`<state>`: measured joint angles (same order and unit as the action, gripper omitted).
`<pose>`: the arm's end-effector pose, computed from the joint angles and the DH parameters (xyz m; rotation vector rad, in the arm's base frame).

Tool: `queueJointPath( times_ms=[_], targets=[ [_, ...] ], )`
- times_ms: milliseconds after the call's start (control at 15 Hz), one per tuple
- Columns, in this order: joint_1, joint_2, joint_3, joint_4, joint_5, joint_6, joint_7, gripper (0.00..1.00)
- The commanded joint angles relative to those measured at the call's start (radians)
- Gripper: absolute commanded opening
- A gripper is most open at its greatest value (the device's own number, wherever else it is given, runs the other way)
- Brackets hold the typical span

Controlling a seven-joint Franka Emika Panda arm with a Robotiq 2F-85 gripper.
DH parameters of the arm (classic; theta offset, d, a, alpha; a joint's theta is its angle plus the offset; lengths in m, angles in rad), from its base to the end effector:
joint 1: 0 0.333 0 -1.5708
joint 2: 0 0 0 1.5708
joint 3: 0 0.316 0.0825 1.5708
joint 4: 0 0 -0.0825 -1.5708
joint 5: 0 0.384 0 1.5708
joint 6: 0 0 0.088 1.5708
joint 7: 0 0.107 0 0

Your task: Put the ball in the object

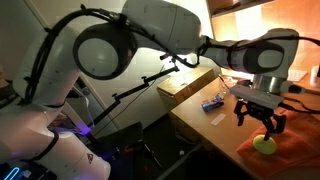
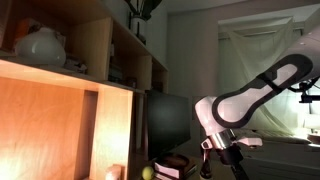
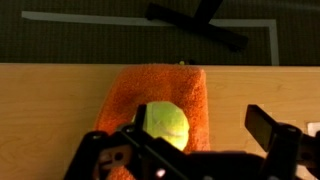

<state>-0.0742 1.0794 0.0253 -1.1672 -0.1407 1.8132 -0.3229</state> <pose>0.7024 -0.0502 0.1000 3.0034 0.4992 -0.6869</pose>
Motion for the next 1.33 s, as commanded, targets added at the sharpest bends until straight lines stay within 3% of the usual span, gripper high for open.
queueJointPath(
  times_ms=[0, 600, 1267],
  targets=[
    [-0.03, 0.086, -0.005, 0.088, 0.014, 0.003, -0.03, 1.0],
    [-0.07, 0.212, -0.003, 0.225, 0.02, -0.004, -0.039, 1.0],
    [-0.066, 0.161, 0.012, 0.173, -0.008, 0.06, -0.048, 1.0]
  ],
)
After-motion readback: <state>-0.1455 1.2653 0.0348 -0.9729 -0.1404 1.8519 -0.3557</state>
